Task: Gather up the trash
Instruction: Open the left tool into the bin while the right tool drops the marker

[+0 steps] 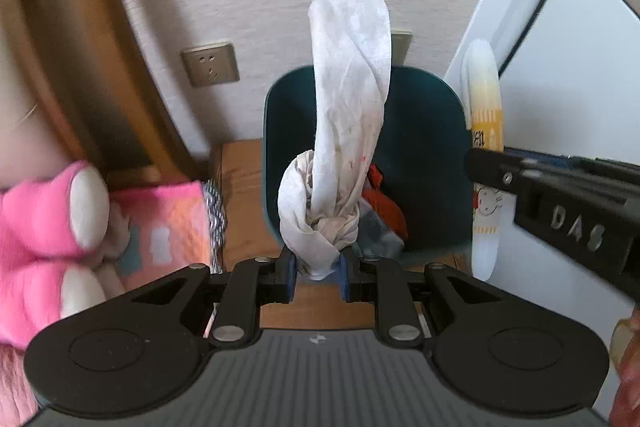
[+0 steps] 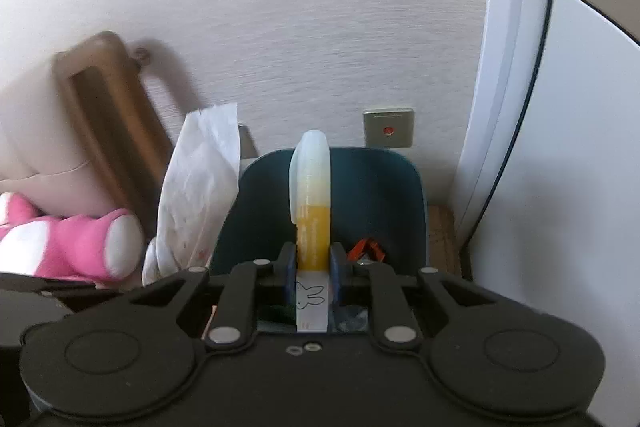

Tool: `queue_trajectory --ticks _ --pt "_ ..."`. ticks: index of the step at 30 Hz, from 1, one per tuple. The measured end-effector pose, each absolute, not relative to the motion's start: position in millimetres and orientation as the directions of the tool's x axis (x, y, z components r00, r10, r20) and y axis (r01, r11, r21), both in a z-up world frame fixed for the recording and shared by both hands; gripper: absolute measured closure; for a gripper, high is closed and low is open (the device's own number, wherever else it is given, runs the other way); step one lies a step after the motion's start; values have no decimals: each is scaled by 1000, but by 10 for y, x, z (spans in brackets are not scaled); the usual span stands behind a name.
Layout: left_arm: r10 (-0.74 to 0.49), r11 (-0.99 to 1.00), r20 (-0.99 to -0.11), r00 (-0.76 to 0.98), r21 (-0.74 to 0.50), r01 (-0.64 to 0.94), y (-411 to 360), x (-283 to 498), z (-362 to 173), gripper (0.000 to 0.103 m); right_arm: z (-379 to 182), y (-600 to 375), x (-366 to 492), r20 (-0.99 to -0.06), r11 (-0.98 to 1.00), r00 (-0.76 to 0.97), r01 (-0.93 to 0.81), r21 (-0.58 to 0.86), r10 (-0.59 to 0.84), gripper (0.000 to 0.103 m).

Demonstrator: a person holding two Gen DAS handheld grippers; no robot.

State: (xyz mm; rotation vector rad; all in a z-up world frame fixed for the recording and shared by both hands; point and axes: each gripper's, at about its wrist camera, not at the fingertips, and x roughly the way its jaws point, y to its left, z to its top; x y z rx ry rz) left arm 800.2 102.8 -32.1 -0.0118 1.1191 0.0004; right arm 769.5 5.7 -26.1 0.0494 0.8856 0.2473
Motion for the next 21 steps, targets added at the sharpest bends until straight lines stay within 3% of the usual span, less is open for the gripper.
queue_trajectory --ticks 10,21 --pt "18 997 -949 315 41 65 1034 8730 -938 84 -869 147 8316 -845 988 516 -127 85 139 87" --pt "31 978 -977 211 72 194 854 8954 -1490 82 -1362 24 8480 -902 994 418 -70 88 109 87"
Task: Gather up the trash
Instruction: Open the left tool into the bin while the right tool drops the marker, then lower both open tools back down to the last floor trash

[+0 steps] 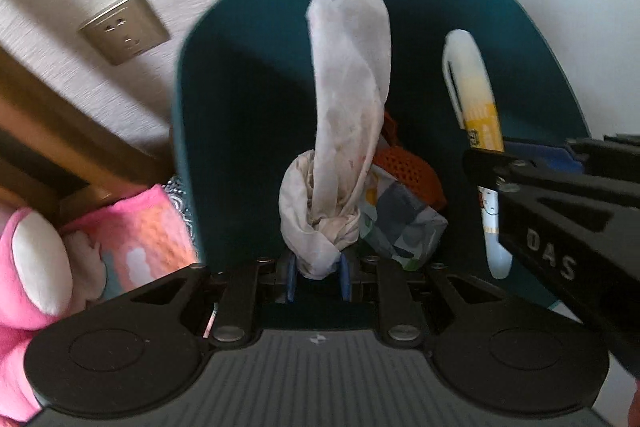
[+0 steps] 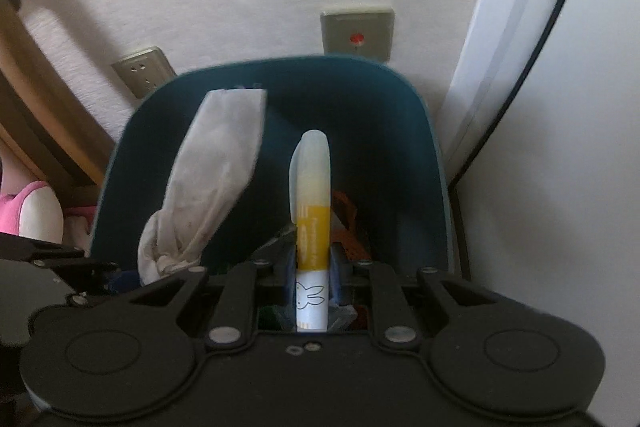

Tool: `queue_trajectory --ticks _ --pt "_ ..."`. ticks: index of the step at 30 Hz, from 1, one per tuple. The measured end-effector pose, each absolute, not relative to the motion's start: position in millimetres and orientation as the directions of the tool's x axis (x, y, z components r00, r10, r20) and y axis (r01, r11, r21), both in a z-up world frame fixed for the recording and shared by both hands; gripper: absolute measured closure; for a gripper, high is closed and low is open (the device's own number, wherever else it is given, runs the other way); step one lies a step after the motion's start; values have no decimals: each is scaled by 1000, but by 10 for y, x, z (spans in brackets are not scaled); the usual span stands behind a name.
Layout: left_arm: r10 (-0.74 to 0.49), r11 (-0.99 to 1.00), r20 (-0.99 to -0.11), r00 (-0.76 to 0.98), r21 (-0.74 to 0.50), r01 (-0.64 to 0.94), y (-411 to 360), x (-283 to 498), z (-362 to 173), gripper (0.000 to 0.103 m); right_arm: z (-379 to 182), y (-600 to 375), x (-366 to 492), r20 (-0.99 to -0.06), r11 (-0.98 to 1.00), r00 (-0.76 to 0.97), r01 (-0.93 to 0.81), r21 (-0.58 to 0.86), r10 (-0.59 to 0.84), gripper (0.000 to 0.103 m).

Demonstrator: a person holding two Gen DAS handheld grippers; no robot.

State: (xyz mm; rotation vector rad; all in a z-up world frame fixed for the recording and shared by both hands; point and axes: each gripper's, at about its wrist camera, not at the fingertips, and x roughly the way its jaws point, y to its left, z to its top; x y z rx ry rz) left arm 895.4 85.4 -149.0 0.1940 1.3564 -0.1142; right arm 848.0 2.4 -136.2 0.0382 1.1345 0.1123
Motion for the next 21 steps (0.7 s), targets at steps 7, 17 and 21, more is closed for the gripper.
queue_trajectory --ticks 7,17,21 --pt "68 961 -974 218 123 248 708 8947 -1528 81 -1374 -49 8460 -902 993 415 -63 101 118 77" --pt "37 961 -958 283 112 253 651 8763 -1378 70 -1188 -101 8340 -877 984 448 -114 137 175 63" --pt "20 967 -942 335 104 234 640 8633 -1226 40 -980 -170 8157 -851 975 479 -157 159 216 58"
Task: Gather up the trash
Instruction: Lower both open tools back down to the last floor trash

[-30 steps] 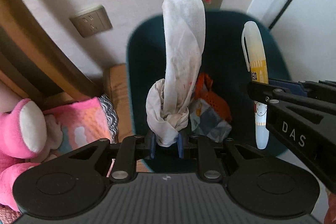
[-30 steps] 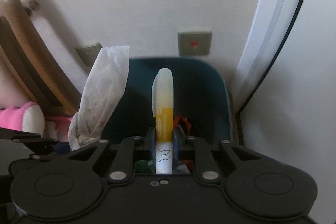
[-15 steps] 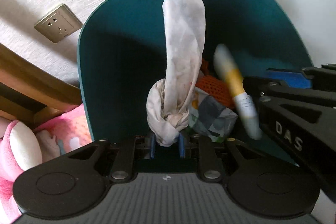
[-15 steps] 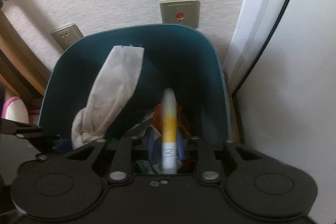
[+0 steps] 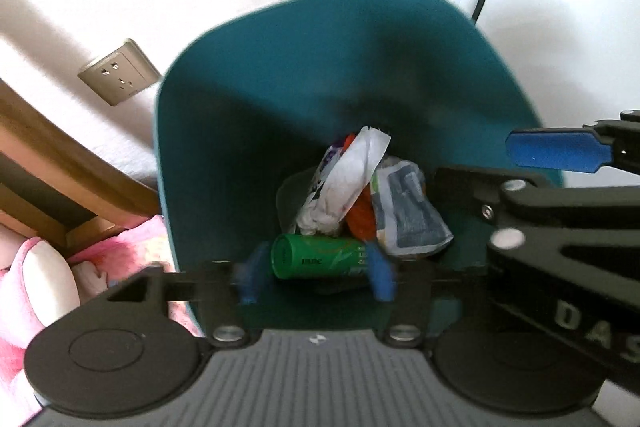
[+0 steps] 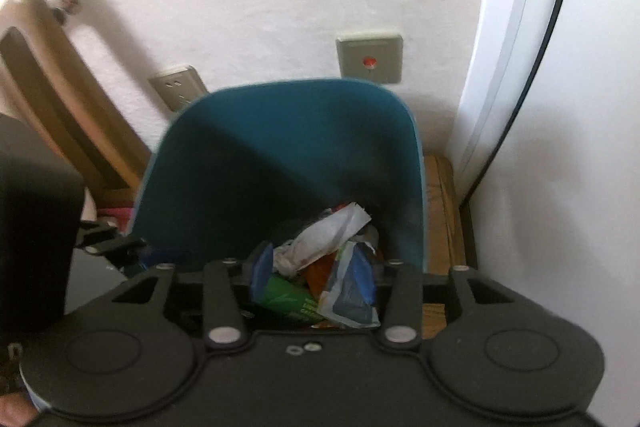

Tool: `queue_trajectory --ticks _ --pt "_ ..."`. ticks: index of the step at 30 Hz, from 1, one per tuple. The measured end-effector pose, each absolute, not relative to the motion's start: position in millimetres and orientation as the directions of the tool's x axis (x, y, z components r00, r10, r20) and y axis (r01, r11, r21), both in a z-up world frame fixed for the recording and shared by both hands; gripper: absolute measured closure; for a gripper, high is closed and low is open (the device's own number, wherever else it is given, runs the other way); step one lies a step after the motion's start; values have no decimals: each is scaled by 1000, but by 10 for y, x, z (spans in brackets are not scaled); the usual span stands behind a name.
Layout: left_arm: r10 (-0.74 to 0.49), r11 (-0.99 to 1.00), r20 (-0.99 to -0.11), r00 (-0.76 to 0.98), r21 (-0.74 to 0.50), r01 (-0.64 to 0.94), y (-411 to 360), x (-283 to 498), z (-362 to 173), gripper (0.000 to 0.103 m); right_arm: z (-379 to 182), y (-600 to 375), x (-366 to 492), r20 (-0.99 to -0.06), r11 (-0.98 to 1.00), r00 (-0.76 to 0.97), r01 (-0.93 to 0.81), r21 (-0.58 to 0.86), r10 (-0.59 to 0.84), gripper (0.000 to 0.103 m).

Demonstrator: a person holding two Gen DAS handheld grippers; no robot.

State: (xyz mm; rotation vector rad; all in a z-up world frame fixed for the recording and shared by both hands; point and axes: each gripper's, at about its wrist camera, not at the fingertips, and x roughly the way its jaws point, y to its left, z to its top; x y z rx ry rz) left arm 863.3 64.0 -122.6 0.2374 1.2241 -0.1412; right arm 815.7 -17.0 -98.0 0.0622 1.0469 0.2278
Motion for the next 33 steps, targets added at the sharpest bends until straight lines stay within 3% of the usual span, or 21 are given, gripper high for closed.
queue_trajectory --ticks 11,19,22,25,33 --pt "18 988 -896 444 83 128 600 7932 -685 40 -430 -561 7343 -745 940 588 -299 163 316 42" --pt "29 999 -870 493 45 22 643 7196 -624 40 -579 -794 6813 -720 921 583 -322 220 376 41" --pt "22 999 -870 493 33 12 652 6983 -781 37 -793 -796 6653 -743 926 563 -313 212 361 40" --pt "8 999 -870 494 26 31 696 6777 -1037 22 -1089 -786 6496 -762 932 551 -305 195 340 39" --pt "9 1000 -923 384 2 -19 948 6341 -2365 22 -2416 -699 6115 -832 945 470 -275 178 294 26"
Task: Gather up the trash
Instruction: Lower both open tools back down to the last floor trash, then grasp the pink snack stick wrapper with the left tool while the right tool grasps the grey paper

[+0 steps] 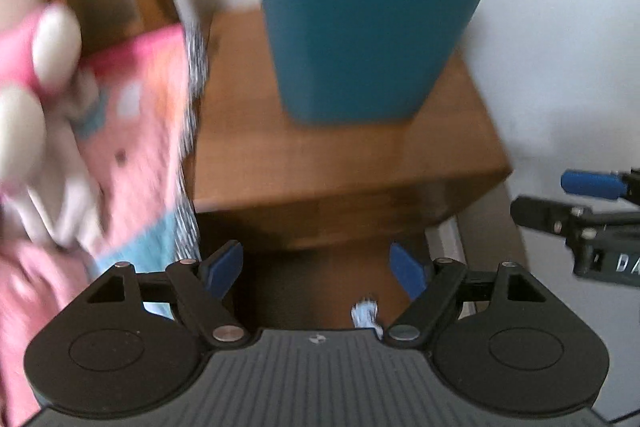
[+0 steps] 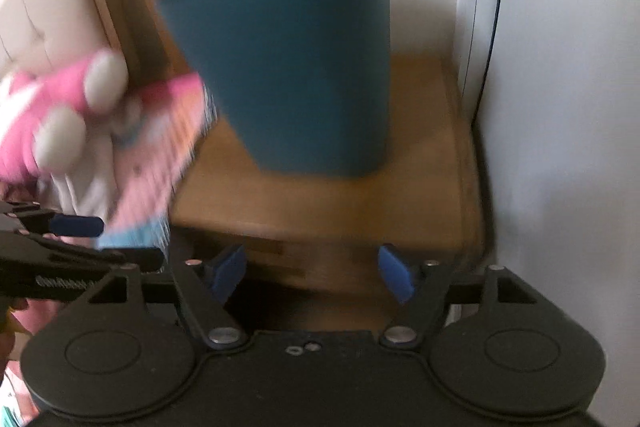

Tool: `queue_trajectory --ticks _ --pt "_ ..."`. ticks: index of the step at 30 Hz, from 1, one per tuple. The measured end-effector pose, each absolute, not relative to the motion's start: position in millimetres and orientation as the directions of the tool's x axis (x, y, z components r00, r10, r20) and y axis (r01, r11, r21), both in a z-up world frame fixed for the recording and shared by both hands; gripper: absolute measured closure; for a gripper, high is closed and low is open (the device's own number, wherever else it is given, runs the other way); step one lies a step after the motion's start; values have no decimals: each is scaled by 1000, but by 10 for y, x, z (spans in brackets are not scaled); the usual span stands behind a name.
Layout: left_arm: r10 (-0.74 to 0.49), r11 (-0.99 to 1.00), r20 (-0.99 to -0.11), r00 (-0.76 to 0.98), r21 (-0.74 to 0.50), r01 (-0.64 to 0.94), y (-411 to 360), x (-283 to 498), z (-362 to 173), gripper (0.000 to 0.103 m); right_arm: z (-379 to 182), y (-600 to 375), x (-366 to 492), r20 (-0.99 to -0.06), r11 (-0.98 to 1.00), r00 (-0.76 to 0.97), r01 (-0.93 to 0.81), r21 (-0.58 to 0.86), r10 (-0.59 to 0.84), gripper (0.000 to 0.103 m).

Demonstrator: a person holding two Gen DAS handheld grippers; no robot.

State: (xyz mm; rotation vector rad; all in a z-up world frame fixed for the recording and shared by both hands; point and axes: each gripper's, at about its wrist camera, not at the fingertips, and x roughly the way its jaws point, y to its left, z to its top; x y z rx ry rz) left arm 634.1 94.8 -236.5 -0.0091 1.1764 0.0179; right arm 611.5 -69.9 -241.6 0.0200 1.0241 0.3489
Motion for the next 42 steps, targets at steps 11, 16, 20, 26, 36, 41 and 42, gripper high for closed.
queue_trajectory --ticks 11,16,20,26,36,41,42 --pt "-1 977 -984 178 -38 -209 1008 5745 -4845 22 -4871 -761 5908 -936 952 253 -245 182 244 15" --pt "-34 958 -997 67 -52 -283 1008 5498 -6099 23 -5904 -801 5792 -957 944 178 -281 174 229 15" --pt "-42 948 -999 -6 -38 -316 988 5350 -6970 22 -6698 -738 5744 -968 937 118 -302 175 219 15" --pt "-80 895 -994 -77 -37 -444 1112 5252 -7946 23 -7603 -570 5691 -975 931 57 -312 189 217 16" --pt "-83 882 -991 -108 -23 -472 1097 5132 -8769 24 -8310 -497 5728 -980 936 0 -296 192 200 21" --pt "-24 898 -997 -74 11 -439 1025 5113 -8763 25 -8435 -459 5735 -984 938 -3 -300 172 180 40" --pt "-20 897 -998 -67 11 -442 1017 5107 -8752 26 -8447 -452 5736 -984 940 -1 -298 168 176 43"
